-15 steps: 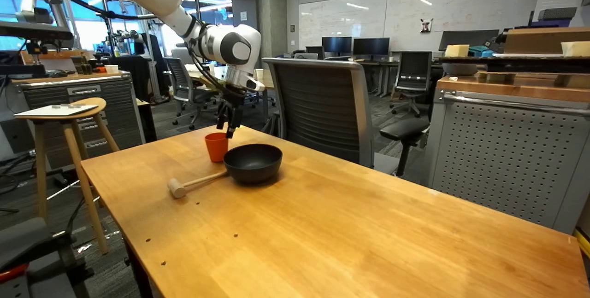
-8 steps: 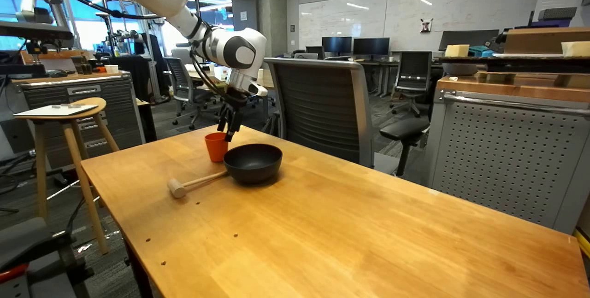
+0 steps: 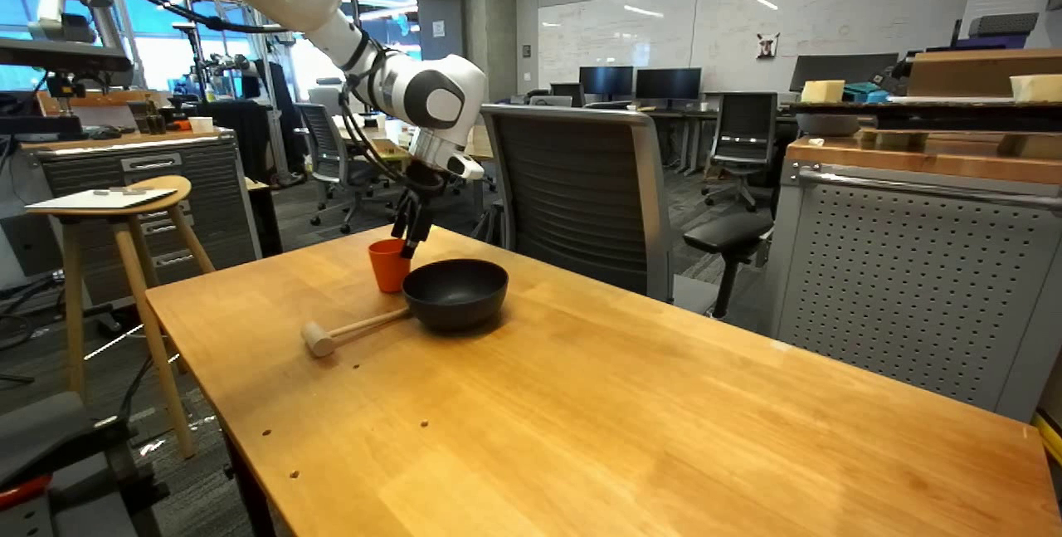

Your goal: Put the orange cup in the black bowl

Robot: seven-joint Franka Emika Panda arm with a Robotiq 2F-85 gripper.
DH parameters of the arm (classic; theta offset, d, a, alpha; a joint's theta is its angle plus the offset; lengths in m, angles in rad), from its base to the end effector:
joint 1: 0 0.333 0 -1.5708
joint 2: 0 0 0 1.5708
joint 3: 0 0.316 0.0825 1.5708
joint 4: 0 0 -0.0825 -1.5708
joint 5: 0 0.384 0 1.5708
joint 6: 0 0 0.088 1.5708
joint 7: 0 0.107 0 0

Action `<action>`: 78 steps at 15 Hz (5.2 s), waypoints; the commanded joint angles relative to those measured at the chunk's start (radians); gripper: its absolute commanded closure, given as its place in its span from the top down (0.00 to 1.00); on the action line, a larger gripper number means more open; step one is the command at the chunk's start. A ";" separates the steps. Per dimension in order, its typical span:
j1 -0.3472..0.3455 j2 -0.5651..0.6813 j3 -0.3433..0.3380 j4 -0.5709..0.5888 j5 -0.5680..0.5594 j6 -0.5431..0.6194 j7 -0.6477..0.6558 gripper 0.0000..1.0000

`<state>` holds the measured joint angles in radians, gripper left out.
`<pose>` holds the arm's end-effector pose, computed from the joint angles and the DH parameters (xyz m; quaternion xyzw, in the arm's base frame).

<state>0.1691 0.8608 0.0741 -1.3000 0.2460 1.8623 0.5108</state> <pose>0.6901 0.1790 0.2073 -0.9605 0.1905 0.1879 0.0766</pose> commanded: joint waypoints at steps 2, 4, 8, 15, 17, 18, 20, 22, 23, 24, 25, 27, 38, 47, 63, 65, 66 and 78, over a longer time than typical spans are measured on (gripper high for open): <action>-0.002 -0.050 -0.003 -0.072 0.042 0.032 0.004 1.00; 0.006 -0.090 -0.001 -0.104 0.038 0.055 -0.003 1.00; 0.027 -0.206 0.001 -0.215 0.031 0.136 -0.004 1.00; 0.048 -0.342 -0.037 -0.412 0.001 0.279 0.093 1.00; 0.046 -0.332 -0.043 -0.430 -0.006 0.282 0.114 1.00; 0.044 -0.319 -0.043 -0.429 -0.006 0.272 0.116 1.00; 0.045 -0.293 -0.039 -0.424 -0.006 0.254 0.114 1.00; 0.051 -0.265 -0.037 -0.413 -0.011 0.244 0.114 1.00; 0.054 -0.249 -0.035 -0.404 -0.014 0.239 0.109 1.00; 0.061 -0.234 -0.039 -0.396 -0.026 0.239 0.112 0.75; 0.067 -0.221 -0.040 -0.389 -0.034 0.241 0.113 0.75; 0.077 -0.202 -0.042 -0.378 -0.048 0.243 0.112 0.58; 0.088 -0.182 -0.045 -0.314 -0.098 0.240 0.109 0.03; 0.107 -0.396 -0.078 -0.429 -0.147 0.284 0.258 0.03; -0.051 -0.576 -0.102 -0.825 -0.037 0.531 0.616 0.03; -0.065 -0.547 -0.095 -0.832 -0.004 0.570 0.584 0.03; -0.070 -0.535 -0.092 -0.832 0.009 0.586 0.573 0.04; -0.144 -0.541 0.012 -0.877 0.303 0.693 0.150 0.69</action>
<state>0.0381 0.3863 0.0526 -2.1263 0.4819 2.5169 0.7514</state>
